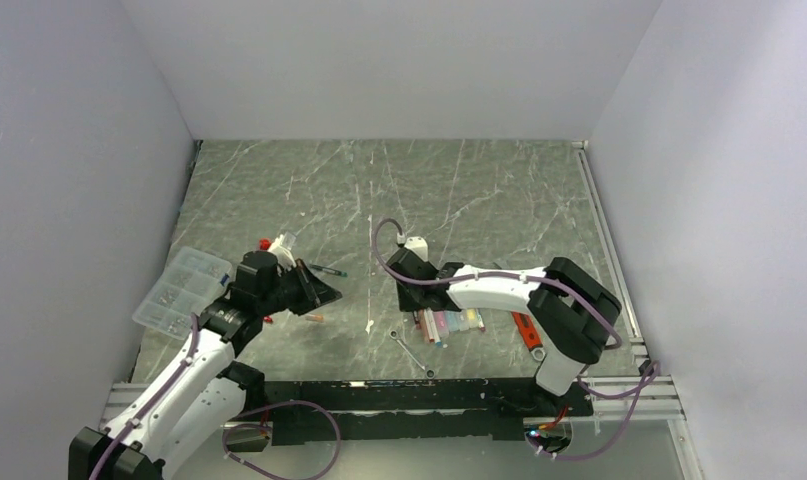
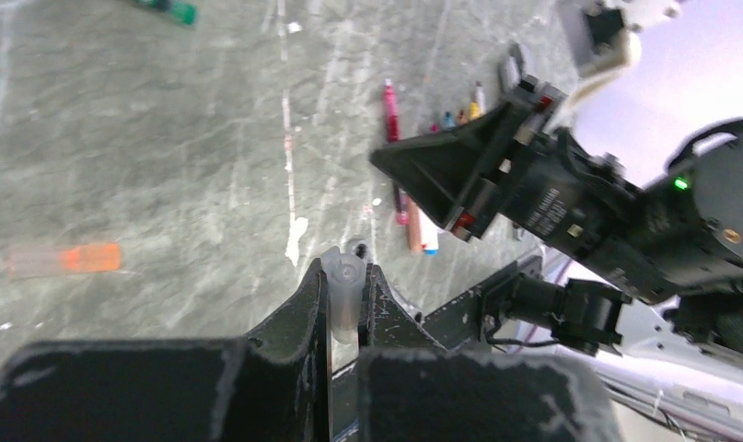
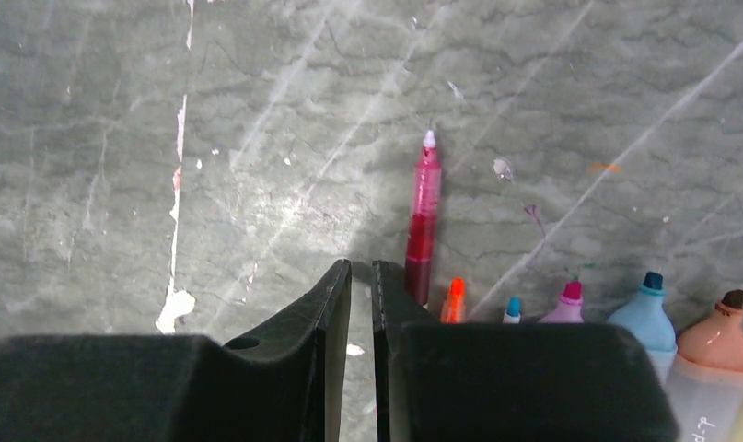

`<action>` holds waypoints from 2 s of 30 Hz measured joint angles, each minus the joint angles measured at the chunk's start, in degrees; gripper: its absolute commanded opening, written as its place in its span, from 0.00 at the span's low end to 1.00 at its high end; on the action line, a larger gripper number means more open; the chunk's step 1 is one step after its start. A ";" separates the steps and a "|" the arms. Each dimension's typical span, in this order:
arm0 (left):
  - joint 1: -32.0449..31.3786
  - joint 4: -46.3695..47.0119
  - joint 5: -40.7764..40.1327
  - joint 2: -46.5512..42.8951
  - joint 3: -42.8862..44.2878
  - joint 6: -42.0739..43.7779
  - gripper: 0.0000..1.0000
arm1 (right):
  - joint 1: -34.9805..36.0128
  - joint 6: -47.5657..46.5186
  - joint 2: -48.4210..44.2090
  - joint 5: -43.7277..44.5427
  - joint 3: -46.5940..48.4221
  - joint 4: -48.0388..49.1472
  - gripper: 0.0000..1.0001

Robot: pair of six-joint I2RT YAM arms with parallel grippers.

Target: Open the pen caps

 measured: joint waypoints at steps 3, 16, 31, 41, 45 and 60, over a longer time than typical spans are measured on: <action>0.00 -3.23 -3.80 0.46 0.50 -0.11 0.00 | -0.02 -0.24 -1.31 -0.35 -1.51 0.57 0.23; 0.00 -18.36 -28.22 -4.44 0.76 -6.78 0.03 | 0.07 -9.03 -1.40 -9.33 7.30 6.64 0.49; 0.00 -17.59 -34.91 5.70 0.72 -9.51 0.35 | 0.11 -21.68 17.31 -10.60 23.85 8.31 0.55; 0.00 -17.11 -34.99 5.40 0.74 -8.94 0.52 | 0.11 -24.37 19.21 -10.75 26.38 8.09 0.56; 0.00 -18.67 -34.97 4.13 1.31 -8.22 0.56 | 0.11 -25.20 19.80 -10.75 27.45 8.04 0.56; 0.00 -31.50 -32.28 -17.22 13.44 -4.59 0.78 | 1.60 -33.64 30.64 -10.25 42.16 4.15 0.58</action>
